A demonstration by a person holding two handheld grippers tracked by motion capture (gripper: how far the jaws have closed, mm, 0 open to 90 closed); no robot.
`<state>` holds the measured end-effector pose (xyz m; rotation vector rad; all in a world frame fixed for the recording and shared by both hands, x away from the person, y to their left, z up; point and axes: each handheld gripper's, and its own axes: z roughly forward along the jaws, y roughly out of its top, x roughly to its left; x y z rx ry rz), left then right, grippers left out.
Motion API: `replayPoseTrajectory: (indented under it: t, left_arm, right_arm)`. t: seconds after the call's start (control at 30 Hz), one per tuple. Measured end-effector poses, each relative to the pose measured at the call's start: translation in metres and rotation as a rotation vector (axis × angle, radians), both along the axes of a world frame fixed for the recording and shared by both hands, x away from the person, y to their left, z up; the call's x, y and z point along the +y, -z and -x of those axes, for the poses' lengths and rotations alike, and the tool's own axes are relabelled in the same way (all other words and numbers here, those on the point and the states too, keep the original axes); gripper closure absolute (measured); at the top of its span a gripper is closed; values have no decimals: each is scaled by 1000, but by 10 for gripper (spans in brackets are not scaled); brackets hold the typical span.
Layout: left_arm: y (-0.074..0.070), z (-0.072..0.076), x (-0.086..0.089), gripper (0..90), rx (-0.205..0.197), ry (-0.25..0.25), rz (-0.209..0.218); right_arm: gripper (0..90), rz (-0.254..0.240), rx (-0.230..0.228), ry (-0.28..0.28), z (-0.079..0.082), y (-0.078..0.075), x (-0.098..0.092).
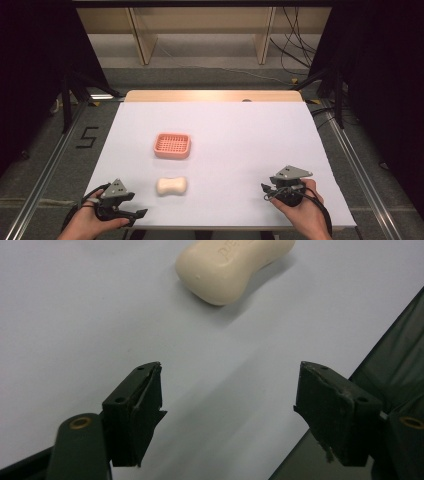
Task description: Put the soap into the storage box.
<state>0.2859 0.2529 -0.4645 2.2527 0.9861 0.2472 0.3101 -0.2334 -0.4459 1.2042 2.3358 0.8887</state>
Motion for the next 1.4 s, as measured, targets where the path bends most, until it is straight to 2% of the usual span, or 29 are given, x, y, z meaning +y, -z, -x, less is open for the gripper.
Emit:
replayPoseTrajectory:
  t: [0.03,0.07,0.1,0.23,0.27,0.3,0.33,0.4,0.47,0.5,0.57,0.63,0.7,0.73,0.8,0.83,0.87,0.93,0.97,1.0,1.03,1.07,1.13,1.17,1.2,1.23,1.33,1.37,1.4]
  left_arm:
    - [-2,-2,-1,265,9,19,-21]
    - [-2,-3,-2,264,7,18,-18]
    - [-4,-6,-3,263,19,48,-48]
    - [-10,-18,-6,265,44,39,-77]
    - [-10,-20,-6,264,42,32,-77]
    - [-11,-23,-7,264,58,36,-71]
    - [-13,-25,-7,264,49,58,-94]
    - [-17,-30,-10,263,78,82,-107]
    - [-18,-31,-11,258,74,87,-117]
    - [-18,-34,-14,256,84,105,-118]
    - [-20,-38,-17,255,92,136,-141]
    - [-20,-39,-18,255,99,140,-147]
    - [-18,-45,-24,253,121,170,-176]
    - [-17,-47,-26,253,126,173,-183]
    - [-16,-51,-31,250,127,198,-196]
    - [-16,-51,-31,249,127,198,-196]
    - [-16,-54,-35,247,125,213,-203]
    - [-17,-59,-38,243,116,242,-238]
    - [-17,-59,-38,239,116,242,-238]
    - [-19,-64,-41,234,117,286,-275]
    - [-19,-65,-43,233,117,291,-282]
    - [-19,-67,-45,233,121,284,-281]
    - [-19,-71,-47,231,131,315,-310]
    - [-19,-73,-49,234,140,335,-330]
    - [-19,-75,-51,235,147,346,-341]
    - [-19,-76,-52,235,148,341,-342]
    - [-22,-81,-55,234,149,344,-342]
    - [-23,-84,-56,235,146,363,-352]
    - [-23,-84,-58,237,146,358,-347]
  right_arm:
    - [596,2,-5,-3,-1,0,0]
    - [596,1,6,3,0,1,0]
    - [595,7,4,-1,-1,1,-1]
    - [594,-1,10,8,-3,1,-3]
    - [593,-12,8,27,-2,1,-2]
    - [593,-2,2,14,-3,0,-3]
    - [593,-4,-1,15,-3,0,-3]
    - [593,3,-9,13,-4,0,-3]
    - [593,7,-7,12,-4,-1,-4]
    - [592,-3,12,25,-2,-2,-4]
    - [593,1,-4,20,-2,0,-6]
    - [592,-14,8,36,0,-1,-6]
    - [592,-16,11,42,1,-1,-7]
    - [592,-9,-11,31,0,-1,-8]
    - [592,-7,-24,28,0,0,-9]
    - [592,-19,7,54,3,-1,-8]
    - [592,-8,-10,39,2,1,-9]
    - [592,0,-12,33,3,1,-10]
    - [592,0,-12,33,3,1,-10]
    - [592,-8,-2,47,5,1,-10]
    - [592,-28,19,71,7,1,-8]
    - [592,-12,0,51,5,1,-10]
    - [592,6,-15,30,5,3,-12]
    - [593,1,2,44,6,2,-12]
    - [593,2,-8,41,6,2,-12]
    - [594,4,-20,32,6,2,-13]
    - [594,-10,6,56,7,1,-12]
    - [594,-15,15,63,8,1,-11]
    - [594,-10,-5,51,7,1,-12]
